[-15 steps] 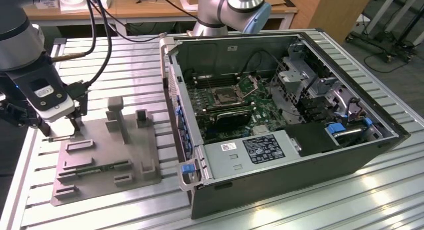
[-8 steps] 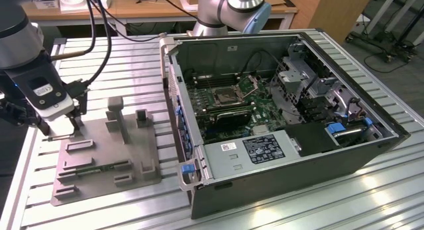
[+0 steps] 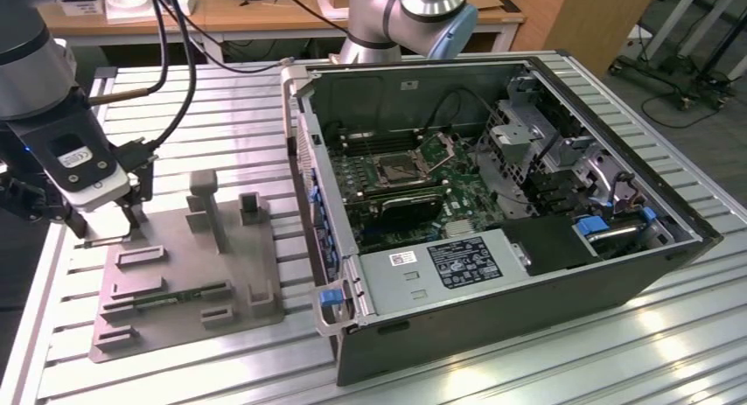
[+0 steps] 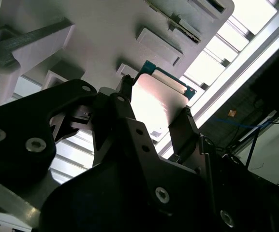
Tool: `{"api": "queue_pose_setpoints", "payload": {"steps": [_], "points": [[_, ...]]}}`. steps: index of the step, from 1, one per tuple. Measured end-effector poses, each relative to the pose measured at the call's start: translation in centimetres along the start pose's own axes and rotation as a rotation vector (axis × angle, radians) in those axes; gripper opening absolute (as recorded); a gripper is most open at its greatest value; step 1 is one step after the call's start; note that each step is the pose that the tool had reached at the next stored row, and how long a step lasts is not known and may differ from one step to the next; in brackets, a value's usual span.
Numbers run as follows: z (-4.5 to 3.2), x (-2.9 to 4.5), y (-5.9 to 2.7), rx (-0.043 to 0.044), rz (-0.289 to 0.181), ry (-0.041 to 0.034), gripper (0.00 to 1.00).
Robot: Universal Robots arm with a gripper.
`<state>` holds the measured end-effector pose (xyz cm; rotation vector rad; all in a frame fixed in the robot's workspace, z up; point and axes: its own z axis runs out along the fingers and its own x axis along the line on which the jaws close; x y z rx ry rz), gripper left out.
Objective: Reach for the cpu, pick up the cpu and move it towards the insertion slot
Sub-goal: 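Pick up the cpu and move it towards the insertion slot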
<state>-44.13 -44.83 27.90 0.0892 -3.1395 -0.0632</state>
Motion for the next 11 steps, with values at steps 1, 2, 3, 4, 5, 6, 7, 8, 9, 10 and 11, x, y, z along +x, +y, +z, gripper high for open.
{"api": "queue_pose_setpoints", "payload": {"steps": [1, 2, 3, 4, 5, 6, 7, 8, 9, 10, 11], "points": [[-0.02, 0.0, 0.0, 0.0, 0.0, 0.0, 0.55], [-0.04, 0.0, 0.0, 0.0, 0.0, 0.0, 0.55], [-0.07, 0.0, 0.0, -0.0001, 0.0, -0.0001, 0.55], [-0.1, 0.0, 0.0, 0.0, 0.0, 0.0, 0.55], [-0.13, 0.0, 0.01, 0.0, 0.0, 0.0, 0.55], [-0.15, 0.0, 0.01, 0.0, 0.0, -0.0001, 0.55], [-0.19, 0.0, 0.01, 0.0, 0.0, -0.0001, 0.55], [-0.22, 0.0, 0.01, -0.0001, 0.0, -0.0001, 0.55], [-0.25, 0.0, 0.01, 0.0, 0.0, 0.0, 0.55], [-0.28, 0.0, 0.01, 0.0, 0.0, -0.0001, 0.55], [-0.31, 0.0, 0.01, 0.0, 0.0, -0.0001, 0.55]]}}
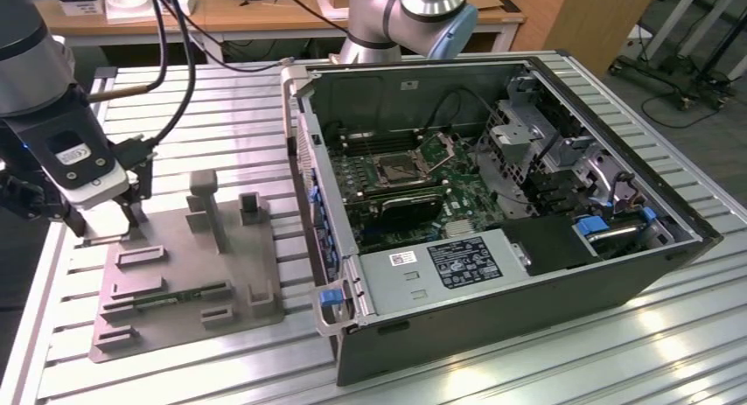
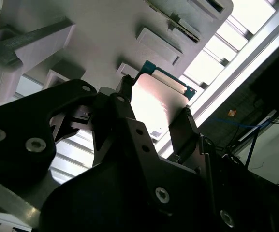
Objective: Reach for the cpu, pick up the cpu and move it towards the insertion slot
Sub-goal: 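Pick up the cpu and move it towards the insertion slot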
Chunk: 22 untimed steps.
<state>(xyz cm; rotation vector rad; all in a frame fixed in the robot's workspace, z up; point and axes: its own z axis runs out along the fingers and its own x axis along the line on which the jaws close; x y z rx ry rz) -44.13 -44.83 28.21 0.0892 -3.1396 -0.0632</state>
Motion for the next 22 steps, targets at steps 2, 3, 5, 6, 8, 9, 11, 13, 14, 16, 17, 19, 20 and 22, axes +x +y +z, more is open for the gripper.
{"api": "queue_pose_setpoints", "payload": {"steps": [2, 3, 5, 6, 8, 9, 11, 13, 14, 16, 17, 19, 20, 22], "points": [[-0.06, 0.0, 0.0, 0.0, 0.0, 0.0, 0.55], [-0.1, 0.0, 0.01, 0.0, 0.0, 0.0001, 0.55], [-0.18, 0.0, 0.01, 0.0001, 0.0, 0.0001, 0.55], [-0.22, 0.0, 0.01, 0.0, 0.0, 0.0002, 0.55], [-0.29, 0.0, 0.01, 0.0, 0.0, 0.0, 0.55], [-0.35, 0.0, 0.01, 0.0, 0.0, 0.0001, 0.55], [-0.44, 0.0, 0.02, 0.0, 0.0, 0.0, 0.55], [-0.5, 0.0, 0.02, -0.0001, 0.0, -0.0001, 0.55], [-0.55, 0.0, 0.02, 0.0, 0.0, 0.0001, 0.55], [-0.61, 0.0, 0.02, 0.0, 0.0, 0.0, 0.55], [-0.65, 0.0, 0.03, 0.0, 0.0, 0.0, 0.55], [-0.74, 0.0, 0.03, 0.0, 0.0, 0.0001, 0.55], [-0.79, 0.0, 0.03, 0.0001, 0.0, 0.0001, 0.55], [-0.86, 0.0, 0.04, 0.0, 0.0, 0.0, 0.55]]}}
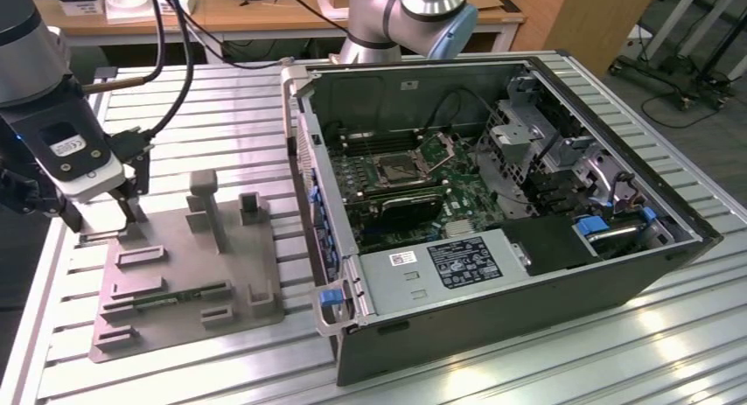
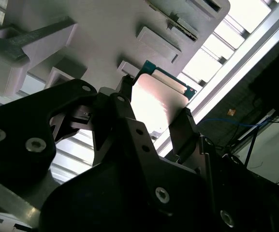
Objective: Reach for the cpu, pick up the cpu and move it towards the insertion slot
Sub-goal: 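Pick up the cpu and move it towards the insertion slot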
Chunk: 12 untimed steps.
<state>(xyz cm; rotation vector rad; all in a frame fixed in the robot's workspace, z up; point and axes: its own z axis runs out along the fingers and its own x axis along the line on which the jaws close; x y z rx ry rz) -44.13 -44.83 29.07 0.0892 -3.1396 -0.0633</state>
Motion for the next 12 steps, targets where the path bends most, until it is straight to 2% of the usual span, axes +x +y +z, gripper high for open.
{"api": "queue_pose_setpoints", "payload": {"steps": [12], "points": [[-0.51, 0.0, 0.02, 0.0, 0.0, 0.0, 0.55]]}}
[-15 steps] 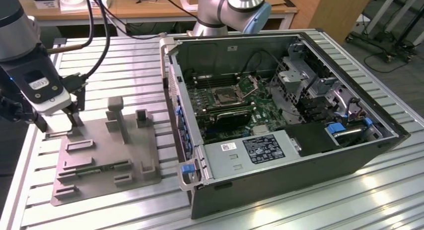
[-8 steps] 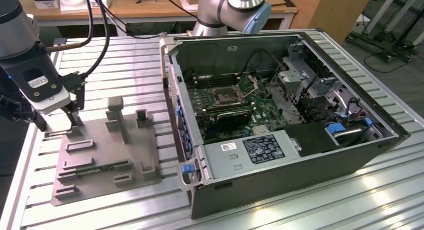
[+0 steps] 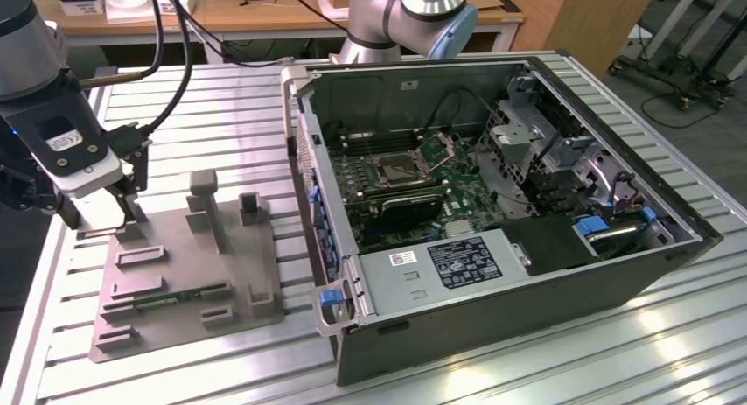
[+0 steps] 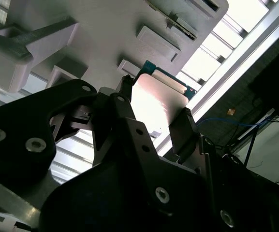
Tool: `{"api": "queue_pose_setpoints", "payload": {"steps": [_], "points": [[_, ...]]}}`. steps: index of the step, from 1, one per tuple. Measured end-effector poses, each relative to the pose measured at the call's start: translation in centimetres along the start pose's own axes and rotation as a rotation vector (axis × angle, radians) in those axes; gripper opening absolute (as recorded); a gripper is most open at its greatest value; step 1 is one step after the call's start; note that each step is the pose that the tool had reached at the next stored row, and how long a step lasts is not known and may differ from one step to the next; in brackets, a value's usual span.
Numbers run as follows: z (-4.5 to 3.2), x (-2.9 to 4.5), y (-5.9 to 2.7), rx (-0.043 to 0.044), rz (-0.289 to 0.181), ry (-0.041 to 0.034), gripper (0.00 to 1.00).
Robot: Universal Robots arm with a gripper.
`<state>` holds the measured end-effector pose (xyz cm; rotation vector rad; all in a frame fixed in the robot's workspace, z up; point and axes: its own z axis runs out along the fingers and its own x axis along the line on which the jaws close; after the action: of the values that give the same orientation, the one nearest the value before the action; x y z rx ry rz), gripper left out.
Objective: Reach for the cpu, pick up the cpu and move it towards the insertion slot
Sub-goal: 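Pick up the cpu and move it towards the insertion slot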
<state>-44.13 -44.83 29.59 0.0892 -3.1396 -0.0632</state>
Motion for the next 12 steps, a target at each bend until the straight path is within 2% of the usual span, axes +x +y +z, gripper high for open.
{"api": "queue_pose_setpoints", "payload": {"steps": [12], "points": [[-0.44, -0.01, 0.02, 0.0001, 0.0, 0.0001, 0.55]]}}
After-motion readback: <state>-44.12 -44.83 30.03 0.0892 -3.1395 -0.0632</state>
